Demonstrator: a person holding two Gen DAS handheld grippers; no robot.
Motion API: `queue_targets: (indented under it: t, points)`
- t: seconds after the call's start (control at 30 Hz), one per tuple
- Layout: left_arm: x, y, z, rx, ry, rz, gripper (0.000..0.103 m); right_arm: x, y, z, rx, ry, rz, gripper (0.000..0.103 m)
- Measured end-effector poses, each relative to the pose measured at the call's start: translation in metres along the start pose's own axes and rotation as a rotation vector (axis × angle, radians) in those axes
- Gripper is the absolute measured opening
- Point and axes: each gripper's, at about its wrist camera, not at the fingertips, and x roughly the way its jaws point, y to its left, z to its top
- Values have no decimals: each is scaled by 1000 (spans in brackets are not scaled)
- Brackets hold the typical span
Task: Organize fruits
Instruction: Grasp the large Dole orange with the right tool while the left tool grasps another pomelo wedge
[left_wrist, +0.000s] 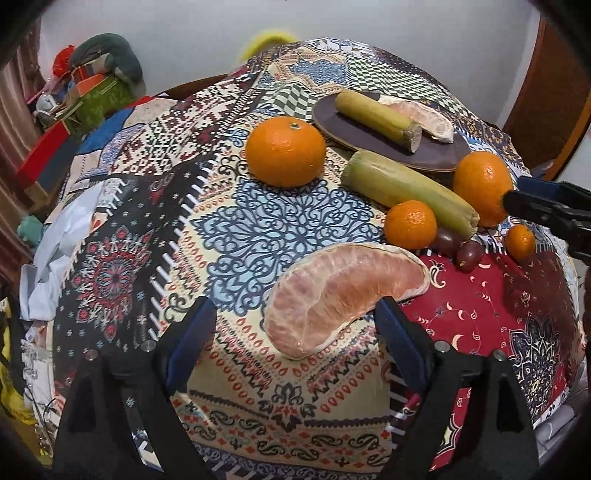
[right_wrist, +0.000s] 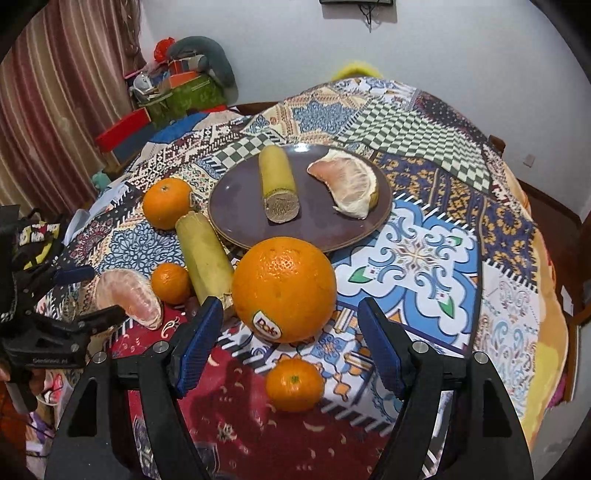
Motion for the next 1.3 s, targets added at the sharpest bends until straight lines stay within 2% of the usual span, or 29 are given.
queue_targets:
  t: [0.2, 0.3, 0.37, 0.6, 0.87, 1.1, 1.3]
  points:
    - [3, -5, 0, -10, -26, 12, 88, 20, -1, 2, 10, 37, 17, 72]
    - [2, -5, -2, -22, -35, -22, 76, 20, -3, 2, 24, 27, 38, 72]
    - [0, -8, -3, -16, -37, -53, 59, 19, -4, 3, 26, 24, 47, 66]
    - [-4, -9, -5, -45, -34, -50, 57, 8, -3, 0, 34, 12, 37, 64]
    - [-18, -15, -20, -51, -6, -61, 41, -28, -15, -7, 65, -52, 3, 64]
    - [-34, -38, -38, -16, 11, -92, 40, -55, -19, -18, 63, -89, -35, 64]
    - [-46, -42, -31, -8, -18, -47, 41, -68, -21, -25, 68, -105, -42, 64]
